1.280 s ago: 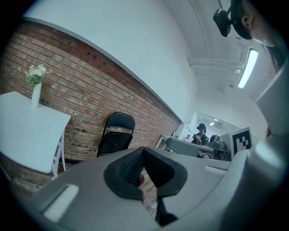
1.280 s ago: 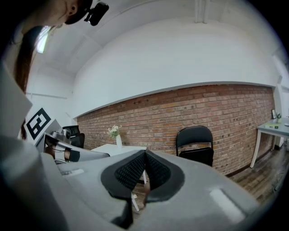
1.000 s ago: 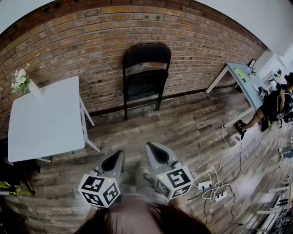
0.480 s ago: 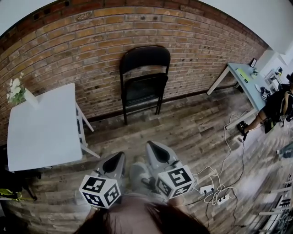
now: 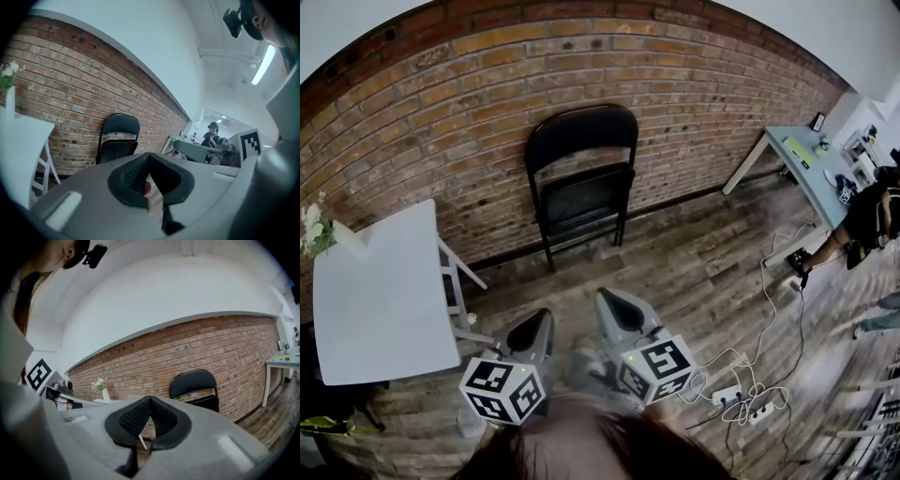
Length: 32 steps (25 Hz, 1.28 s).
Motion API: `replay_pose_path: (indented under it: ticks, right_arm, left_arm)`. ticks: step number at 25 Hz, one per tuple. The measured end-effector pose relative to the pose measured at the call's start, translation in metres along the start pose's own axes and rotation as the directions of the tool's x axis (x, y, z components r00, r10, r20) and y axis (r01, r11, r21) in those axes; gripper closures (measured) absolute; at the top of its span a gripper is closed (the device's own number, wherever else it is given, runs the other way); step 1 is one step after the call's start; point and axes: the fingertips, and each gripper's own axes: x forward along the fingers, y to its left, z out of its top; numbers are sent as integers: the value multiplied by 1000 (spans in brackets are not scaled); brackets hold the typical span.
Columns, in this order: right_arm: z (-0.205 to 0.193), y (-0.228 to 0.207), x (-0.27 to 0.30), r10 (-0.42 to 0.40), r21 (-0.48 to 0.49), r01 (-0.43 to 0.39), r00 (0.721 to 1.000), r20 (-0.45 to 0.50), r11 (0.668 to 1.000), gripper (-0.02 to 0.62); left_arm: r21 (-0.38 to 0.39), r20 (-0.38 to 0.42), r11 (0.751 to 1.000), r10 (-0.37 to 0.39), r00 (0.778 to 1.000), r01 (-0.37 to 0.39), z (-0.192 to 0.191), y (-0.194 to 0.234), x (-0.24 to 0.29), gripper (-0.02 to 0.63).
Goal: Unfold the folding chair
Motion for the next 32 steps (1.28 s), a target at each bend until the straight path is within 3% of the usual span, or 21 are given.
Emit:
replay_pose_path:
  ticks: [10,21,32]
  right_arm:
    - [28,-75,57,9,16,-9,1000,0,1000,601]
    - [33,-118,115,49,47,-48,998,-27,998,601]
    - [44,-158,185,-7,117,10,1000,-18,993,583]
  left_arm:
    - [27,11,1000,-9,1000,9,46,7,88,611]
    - [19,-22,999,32,999,-32,58,37,141,611]
    - [68,-25,998,21,999,-19,115,103,201,583]
